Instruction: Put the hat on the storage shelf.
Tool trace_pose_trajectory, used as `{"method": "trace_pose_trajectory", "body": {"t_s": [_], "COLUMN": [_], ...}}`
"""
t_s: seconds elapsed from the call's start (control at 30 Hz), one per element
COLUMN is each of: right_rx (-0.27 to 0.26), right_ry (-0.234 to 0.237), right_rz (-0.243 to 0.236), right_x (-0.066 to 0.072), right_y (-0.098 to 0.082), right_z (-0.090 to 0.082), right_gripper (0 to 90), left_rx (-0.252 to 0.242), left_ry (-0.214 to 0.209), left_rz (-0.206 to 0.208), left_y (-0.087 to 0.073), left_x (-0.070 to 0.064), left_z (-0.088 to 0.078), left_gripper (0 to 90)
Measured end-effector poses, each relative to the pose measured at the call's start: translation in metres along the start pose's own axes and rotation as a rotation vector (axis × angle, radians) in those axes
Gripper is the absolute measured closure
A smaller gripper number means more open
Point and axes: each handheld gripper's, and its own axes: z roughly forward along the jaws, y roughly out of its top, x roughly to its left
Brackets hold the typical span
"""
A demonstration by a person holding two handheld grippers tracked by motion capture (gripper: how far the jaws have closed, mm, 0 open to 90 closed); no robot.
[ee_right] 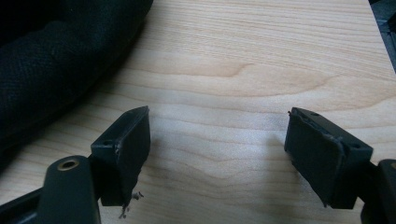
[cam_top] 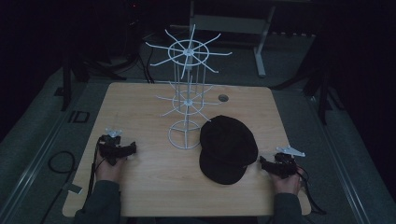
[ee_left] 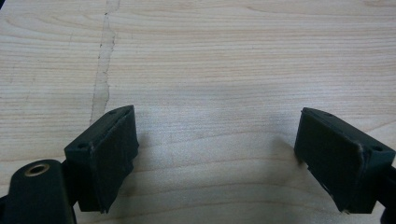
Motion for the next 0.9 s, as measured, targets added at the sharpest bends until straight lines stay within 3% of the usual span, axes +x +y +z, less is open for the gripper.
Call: {"method": "trace_pose_trajectory", "body": {"t_s": [0.37, 0.43, 0.67, 0.9], "right_rx": [0.005, 0.021, -0.012, -0.024], "right_ry": [-0.012, -0.004, 0.053, 0.074], "right_rz": [0.02, 0.043, 0.082, 0.044], "right_x": [0.003, 0.004, 0.01, 0.022], "right_y": [-0.001, 0.0, 0.006, 0.016], "right_z": [-0.002, -0.006, -0.023, -0.036], "right_gripper": [23.2, 29.8, 33.4, 33.7], "left_rx": [0.0, 0.0, -0.001, -0.001], "left_ry": [0.0, 0.0, -0.001, -0.001], "left_rz": [0.0, -0.001, -0.001, -0.001], "left_y": [0.0, 0.0, 0.0, 0.0], "left_x": [0.0, 0.0, 0.0, -0.001], "left_z": [0.0, 0.0, 0.0, 0.001], "left_gripper": [14.3, 14.3, 14.4, 14.4]}}
